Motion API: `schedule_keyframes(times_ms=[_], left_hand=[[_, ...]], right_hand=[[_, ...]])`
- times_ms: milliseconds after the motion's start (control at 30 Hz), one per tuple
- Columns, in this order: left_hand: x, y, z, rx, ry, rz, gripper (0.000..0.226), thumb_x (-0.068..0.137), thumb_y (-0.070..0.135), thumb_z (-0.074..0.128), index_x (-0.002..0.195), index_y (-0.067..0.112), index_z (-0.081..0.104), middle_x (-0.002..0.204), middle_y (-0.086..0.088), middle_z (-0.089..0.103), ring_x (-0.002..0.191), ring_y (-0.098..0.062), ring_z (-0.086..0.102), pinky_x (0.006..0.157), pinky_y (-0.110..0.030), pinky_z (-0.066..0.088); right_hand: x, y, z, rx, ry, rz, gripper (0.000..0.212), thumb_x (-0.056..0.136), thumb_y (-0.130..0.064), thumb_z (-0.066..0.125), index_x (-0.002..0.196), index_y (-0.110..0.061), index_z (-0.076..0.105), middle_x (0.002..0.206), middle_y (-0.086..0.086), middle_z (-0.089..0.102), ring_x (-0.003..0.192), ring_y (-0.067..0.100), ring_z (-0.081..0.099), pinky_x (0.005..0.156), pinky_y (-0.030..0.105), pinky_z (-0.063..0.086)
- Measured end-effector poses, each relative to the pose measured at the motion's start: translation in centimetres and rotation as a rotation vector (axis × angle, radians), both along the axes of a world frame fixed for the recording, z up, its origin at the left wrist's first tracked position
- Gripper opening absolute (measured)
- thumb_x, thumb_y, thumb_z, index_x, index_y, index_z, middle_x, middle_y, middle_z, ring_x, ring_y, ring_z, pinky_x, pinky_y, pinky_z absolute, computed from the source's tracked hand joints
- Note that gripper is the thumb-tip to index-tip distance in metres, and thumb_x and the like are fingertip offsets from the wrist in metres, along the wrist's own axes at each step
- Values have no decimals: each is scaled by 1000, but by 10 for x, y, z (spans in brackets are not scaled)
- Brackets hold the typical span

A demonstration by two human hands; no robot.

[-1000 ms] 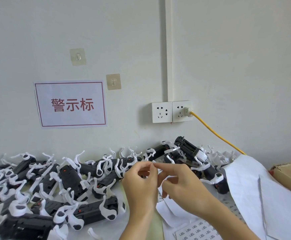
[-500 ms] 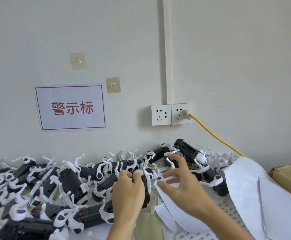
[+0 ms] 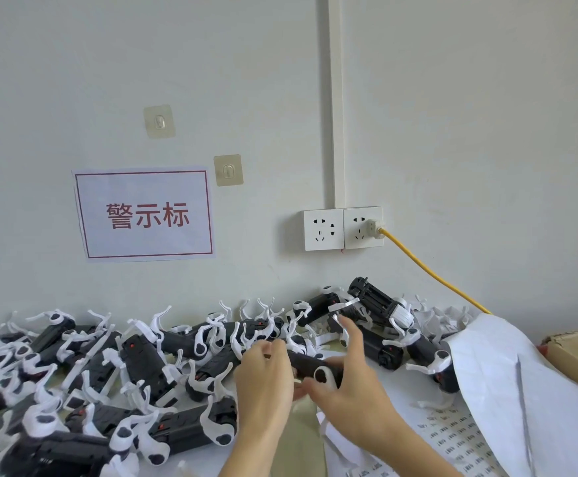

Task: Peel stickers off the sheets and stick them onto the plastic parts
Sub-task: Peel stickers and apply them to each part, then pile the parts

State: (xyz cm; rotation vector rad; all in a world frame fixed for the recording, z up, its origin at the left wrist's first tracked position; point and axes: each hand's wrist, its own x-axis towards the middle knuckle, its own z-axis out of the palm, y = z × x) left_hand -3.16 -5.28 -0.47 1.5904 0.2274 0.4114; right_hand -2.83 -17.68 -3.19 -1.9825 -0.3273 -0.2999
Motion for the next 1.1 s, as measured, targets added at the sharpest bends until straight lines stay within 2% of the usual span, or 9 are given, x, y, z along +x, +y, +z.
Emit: schedule_keyframes(times_ms=[67, 200, 367, 500, 567, 700, 867, 1033, 1100], left_hand=[[-1, -1, 2, -57, -30, -43, 22, 94, 6, 49, 81, 0, 65, 68, -22, 67, 63, -41, 71, 48, -32, 56], [-1, -11, -1, -16, 5, -265, 31, 96, 11, 50, 79, -5, 71, 67, -19, 72, 61, -34, 73, 54, -32, 58], [4, -18, -11, -48, 97, -366, 33, 90, 48, 67, 95, 17, 76, 89, -2, 78, 78, -19, 73, 69, -29, 56], [5, -13, -6, -163, 146, -372, 54, 62, 70, 70, 90, 24, 80, 94, 4, 78, 87, -15, 68, 77, -29, 49], [3, -12, -5, -270, 175, -425, 62, 57, 68, 73, 94, 19, 76, 94, 3, 78, 86, -16, 70, 76, -30, 48], [1, -10, -4, -485, 183, -558, 55, 65, 52, 82, 99, 13, 65, 88, -4, 72, 69, -18, 68, 70, -31, 45], [4, -11, -6, -700, 147, -514, 63, 66, 40, 85, 114, 3, 69, 93, -8, 70, 77, -22, 65, 63, -29, 47], [12, -9, -12, -785, 76, -376, 70, 69, 44, 80, 124, 2, 66, 118, -18, 69, 94, -27, 60, 67, -28, 48], [13, -8, -12, -803, 62, -327, 68, 68, 43, 80, 121, 2, 68, 110, -16, 71, 83, -23, 61, 52, -24, 49]], right_hand=[[2, -7, 4, 134, 32, -35, 89, 87, -16, 70, 149, -40, 11, 91, -5, 73, 71, 3, 66, 70, 22, 56], [7, -25, 15, 374, 47, -109, 85, 86, -20, 74, 146, -47, 20, 102, -9, 66, 74, 7, 68, 62, 16, 49], [7, -34, 22, 506, 28, -95, 74, 82, -19, 80, 130, -58, 39, 113, 0, 69, 93, 23, 67, 88, 44, 54], [-1, -28, 28, 504, -2, 17, 74, 63, -36, 82, 120, -65, 46, 118, -6, 68, 102, 16, 68, 97, 44, 52], [-3, -26, 28, 478, -4, 75, 76, 60, -35, 80, 123, -62, 47, 120, -4, 68, 104, 20, 69, 96, 42, 52], [-7, -23, 28, 437, -13, 156, 76, 64, -24, 78, 125, -59, 50, 115, -5, 68, 96, 8, 70, 72, 15, 53], [-6, -24, 31, 492, 23, 238, 64, 70, -29, 78, 125, -51, 55, 120, -7, 69, 115, 12, 64, 98, 34, 45], [-4, -29, 38, 552, -57, 24, 8, 83, -35, 73, 88, -33, 68, 85, -2, 68, 76, 10, 62, 76, 31, 43], [-5, -28, 39, 495, -68, 2, 17, 93, -27, 68, 76, -28, 67, 67, 1, 55, 59, 14, 47, 61, 29, 37]])
